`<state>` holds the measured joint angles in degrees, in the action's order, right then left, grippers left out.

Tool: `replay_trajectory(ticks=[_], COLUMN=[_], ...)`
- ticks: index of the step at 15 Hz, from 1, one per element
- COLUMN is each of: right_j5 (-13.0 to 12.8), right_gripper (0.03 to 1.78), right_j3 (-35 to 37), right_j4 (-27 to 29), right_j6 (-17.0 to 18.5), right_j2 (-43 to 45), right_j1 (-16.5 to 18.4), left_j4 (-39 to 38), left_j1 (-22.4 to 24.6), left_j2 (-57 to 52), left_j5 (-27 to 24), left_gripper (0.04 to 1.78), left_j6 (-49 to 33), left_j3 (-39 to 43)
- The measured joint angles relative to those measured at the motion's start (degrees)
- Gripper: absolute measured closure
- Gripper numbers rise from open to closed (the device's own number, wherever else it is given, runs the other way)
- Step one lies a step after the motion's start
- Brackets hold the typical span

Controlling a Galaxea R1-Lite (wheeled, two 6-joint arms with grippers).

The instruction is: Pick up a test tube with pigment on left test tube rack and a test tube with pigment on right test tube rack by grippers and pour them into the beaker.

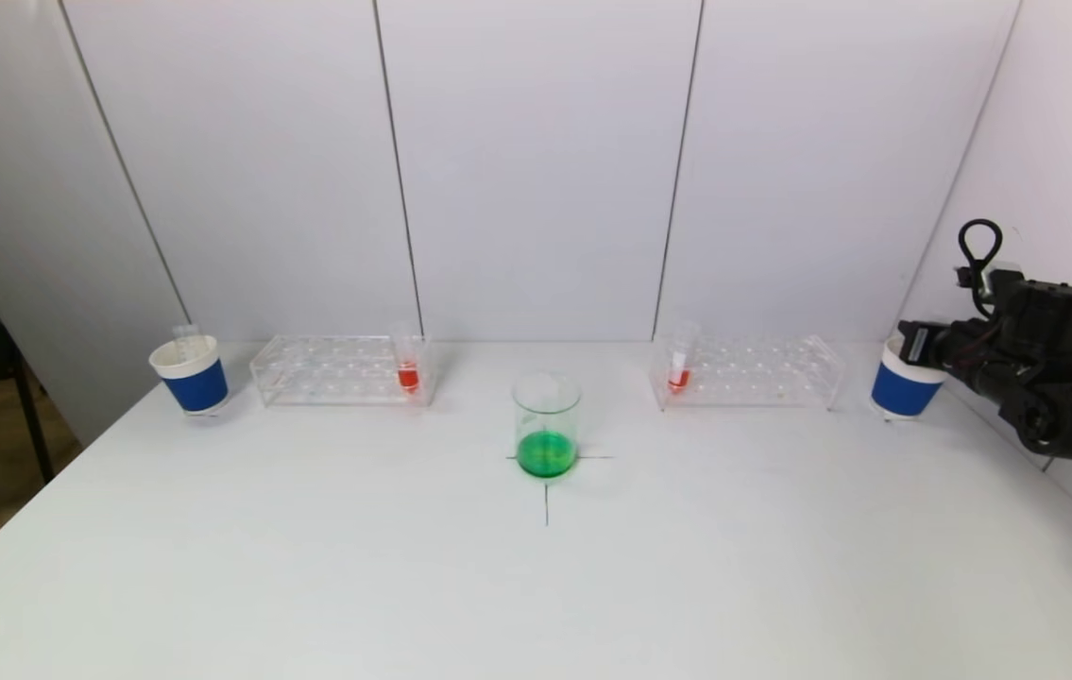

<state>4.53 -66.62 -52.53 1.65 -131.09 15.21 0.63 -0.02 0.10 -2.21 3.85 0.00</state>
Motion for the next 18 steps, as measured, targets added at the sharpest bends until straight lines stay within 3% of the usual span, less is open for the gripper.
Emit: replay_trajectory(ticks=[4,8,11,13,18], right_j5=[0.0,0.0,0.0,0.2,0.9], right_gripper=[1.02,0.41,0.11,0.03,0.04], right_j3=[0.2,0.2,0.2,0.8,7.1], right_j4=[-0.1,-0.1,-0.1,-0.1,-0.1], right_j6=[-0.2,-0.2,-0.2,-0.3,-0.6], right_j2=[0.3,0.3,0.8,2.2,13.4], right_j1=[0.0,0.3,0.4,0.4,-1.5], left_j4=[0.0,0.0,0.0,0.0,0.0], left_j1=[0.0,0.0,0.0,0.0,0.0], left_j2=[0.0,0.0,0.0,0.0,0.0], left_j5=[0.0,0.0,0.0,0.0,0.0], left_gripper=[0.06,0.06,0.06,0.06,0.06], left_j6=[0.0,0.0,0.0,0.0,0.0], left_j3=[0.0,0.0,0.0,0.0,0.0])
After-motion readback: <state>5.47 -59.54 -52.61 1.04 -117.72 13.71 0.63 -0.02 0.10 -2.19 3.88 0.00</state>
